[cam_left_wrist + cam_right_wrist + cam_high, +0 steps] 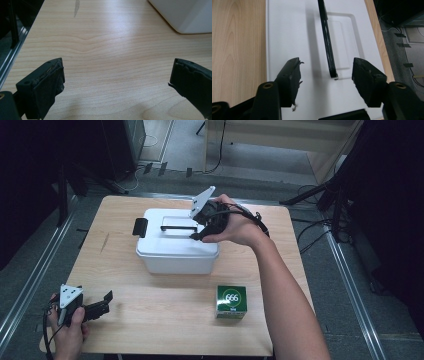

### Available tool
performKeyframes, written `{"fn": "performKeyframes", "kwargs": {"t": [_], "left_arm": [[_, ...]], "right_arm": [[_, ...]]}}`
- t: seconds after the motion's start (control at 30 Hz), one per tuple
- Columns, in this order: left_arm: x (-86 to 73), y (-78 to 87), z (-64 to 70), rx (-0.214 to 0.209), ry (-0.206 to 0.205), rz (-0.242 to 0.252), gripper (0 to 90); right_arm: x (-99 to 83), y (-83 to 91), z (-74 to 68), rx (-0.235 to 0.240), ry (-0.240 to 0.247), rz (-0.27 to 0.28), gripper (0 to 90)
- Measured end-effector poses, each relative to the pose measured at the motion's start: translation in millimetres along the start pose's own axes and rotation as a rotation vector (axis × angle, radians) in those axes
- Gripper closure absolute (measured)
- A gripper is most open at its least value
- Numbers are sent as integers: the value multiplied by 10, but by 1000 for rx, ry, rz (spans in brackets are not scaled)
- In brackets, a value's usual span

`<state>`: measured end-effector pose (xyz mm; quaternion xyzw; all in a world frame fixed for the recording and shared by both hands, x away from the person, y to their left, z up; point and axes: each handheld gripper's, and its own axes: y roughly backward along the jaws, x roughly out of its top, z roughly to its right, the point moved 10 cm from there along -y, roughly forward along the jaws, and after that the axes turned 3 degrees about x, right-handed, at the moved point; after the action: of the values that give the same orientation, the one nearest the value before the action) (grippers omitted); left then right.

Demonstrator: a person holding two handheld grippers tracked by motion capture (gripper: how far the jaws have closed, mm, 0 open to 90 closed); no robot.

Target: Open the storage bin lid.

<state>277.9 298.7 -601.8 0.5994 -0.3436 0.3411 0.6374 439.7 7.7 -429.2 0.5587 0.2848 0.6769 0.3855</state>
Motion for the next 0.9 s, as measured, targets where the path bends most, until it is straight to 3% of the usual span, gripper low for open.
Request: {"fn": "performKeyframes", "kwargs": {"t": [0.4,0.9], "left_arm": [[1,2,5,-5,-1,0,2],[7,6,-1,-7,1,6,2]], "right_arm": [[72,-131,36,2,43,-47,594],[128,-263,94,-8,61,-109,701]]}}
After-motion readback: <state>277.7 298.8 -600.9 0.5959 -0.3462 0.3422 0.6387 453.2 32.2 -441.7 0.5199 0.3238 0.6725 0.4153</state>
